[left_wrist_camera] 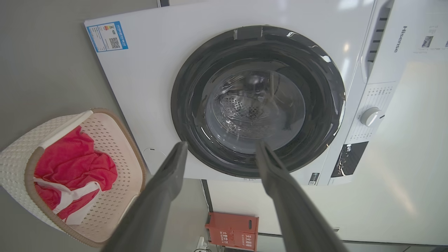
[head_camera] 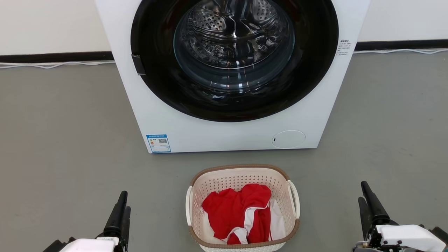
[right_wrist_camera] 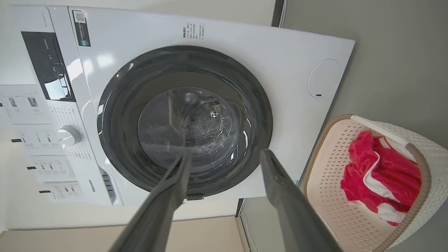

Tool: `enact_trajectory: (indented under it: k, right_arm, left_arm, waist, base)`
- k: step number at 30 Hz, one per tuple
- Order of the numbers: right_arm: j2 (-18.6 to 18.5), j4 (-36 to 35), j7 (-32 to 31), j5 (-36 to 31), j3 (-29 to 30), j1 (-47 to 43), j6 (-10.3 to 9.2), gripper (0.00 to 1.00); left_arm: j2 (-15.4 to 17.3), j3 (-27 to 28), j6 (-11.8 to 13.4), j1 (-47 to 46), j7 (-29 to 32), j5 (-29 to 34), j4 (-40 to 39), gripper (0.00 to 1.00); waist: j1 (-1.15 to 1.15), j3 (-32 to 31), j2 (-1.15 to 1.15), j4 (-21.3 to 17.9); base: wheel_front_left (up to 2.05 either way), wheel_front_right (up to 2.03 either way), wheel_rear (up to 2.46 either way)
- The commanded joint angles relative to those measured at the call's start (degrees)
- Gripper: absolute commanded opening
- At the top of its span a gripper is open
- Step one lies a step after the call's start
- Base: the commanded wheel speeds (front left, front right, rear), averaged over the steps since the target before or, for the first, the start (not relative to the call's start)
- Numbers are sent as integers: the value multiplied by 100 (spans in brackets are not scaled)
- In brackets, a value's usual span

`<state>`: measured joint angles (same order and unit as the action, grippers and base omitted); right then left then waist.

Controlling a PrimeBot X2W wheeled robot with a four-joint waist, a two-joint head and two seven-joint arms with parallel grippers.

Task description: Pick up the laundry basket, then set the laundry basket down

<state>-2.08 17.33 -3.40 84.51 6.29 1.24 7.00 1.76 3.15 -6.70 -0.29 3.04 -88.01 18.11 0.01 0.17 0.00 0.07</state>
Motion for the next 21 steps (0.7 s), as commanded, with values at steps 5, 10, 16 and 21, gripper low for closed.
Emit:
enact_trajectory:
  k: [5, 10, 16, 21]
  right_arm:
    - [-49, -225, 150, -510, -56, 167, 13, 100]
    - [-50, -279, 234, -999, -88, 172, 15, 100]
    - [-51, -321, 335, -1552, -141, 177, 17, 100]
    - [-53, -339, 419, -2027, -188, 188, 19, 100]
  left_arm:
    - [44, -6, 14, -211, -115, 346, -132, 100]
    - [47, -6, 115, -218, -199, 703, -143, 100]
    - [51, -44, 248, -220, -299, 1225, -173, 100]
    - [55, -87, 340, -220, -384, 1639, -197, 100]
  waist:
    - [-1, 0, 0, 4]
    - [-1, -1, 0, 3]
    - [-1, 2, 0, 1]
    - [-1, 3, 0, 0]
  base:
    - [0, 0, 0]
    - [0, 0, 0]
    - [0, 0, 0]
    - [0, 0, 0]
